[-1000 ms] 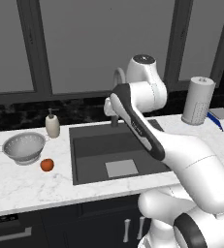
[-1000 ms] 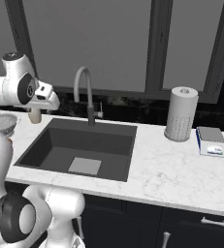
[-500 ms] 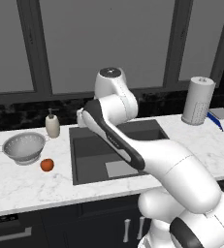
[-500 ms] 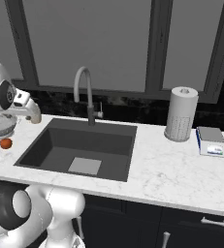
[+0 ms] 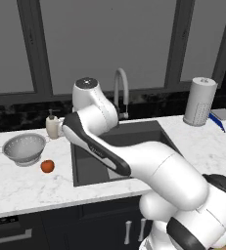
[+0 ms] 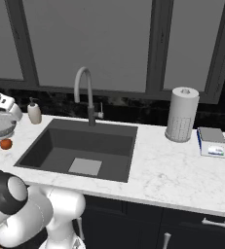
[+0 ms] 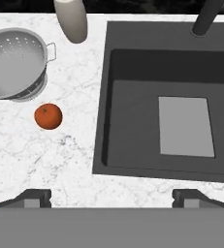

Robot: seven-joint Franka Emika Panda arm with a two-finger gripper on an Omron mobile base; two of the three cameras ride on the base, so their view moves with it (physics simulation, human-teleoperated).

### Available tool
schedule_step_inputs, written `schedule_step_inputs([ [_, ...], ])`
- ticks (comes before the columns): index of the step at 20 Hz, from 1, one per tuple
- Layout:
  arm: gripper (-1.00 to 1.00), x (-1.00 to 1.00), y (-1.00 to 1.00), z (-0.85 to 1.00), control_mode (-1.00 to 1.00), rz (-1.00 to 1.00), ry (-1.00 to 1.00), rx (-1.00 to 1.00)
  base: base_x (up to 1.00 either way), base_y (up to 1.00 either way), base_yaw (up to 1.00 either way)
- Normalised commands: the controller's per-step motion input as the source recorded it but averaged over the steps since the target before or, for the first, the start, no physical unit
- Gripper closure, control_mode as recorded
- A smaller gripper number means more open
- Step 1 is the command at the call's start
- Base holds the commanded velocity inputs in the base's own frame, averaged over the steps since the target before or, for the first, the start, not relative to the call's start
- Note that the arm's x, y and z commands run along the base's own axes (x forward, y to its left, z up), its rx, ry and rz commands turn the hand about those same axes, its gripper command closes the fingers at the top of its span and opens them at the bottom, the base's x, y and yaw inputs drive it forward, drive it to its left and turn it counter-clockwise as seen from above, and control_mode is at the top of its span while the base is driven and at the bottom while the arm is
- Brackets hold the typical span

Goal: Put the colander in the sink, put the orange in the colander, and turn on the sink faucet and pour water over the colander.

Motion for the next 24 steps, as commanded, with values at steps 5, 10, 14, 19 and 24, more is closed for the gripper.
schedule_step_inputs([
  [5,-1.0,0.0,0.34,-0.01,-1.0,0.0,0.0,0.01,0.0,0.0,0.0],
  [10,-1.0,0.05,0.35,0.0,-1.0,0.0,0.0,0.0,0.0,0.0,0.0],
  [14,-1.0,0.09,0.25,-0.05,-1.0,0.0,0.01,0.01,0.0,0.0,0.0],
  [19,-1.0,0.15,0.05,-0.13,-1.0,0.0,0.07,0.11,0.0,0.0,0.0],
  [24,-1.0,0.2,0.02,-0.25,-1.0,0.0,0.07,0.13,0.0,0.0,0.0],
])
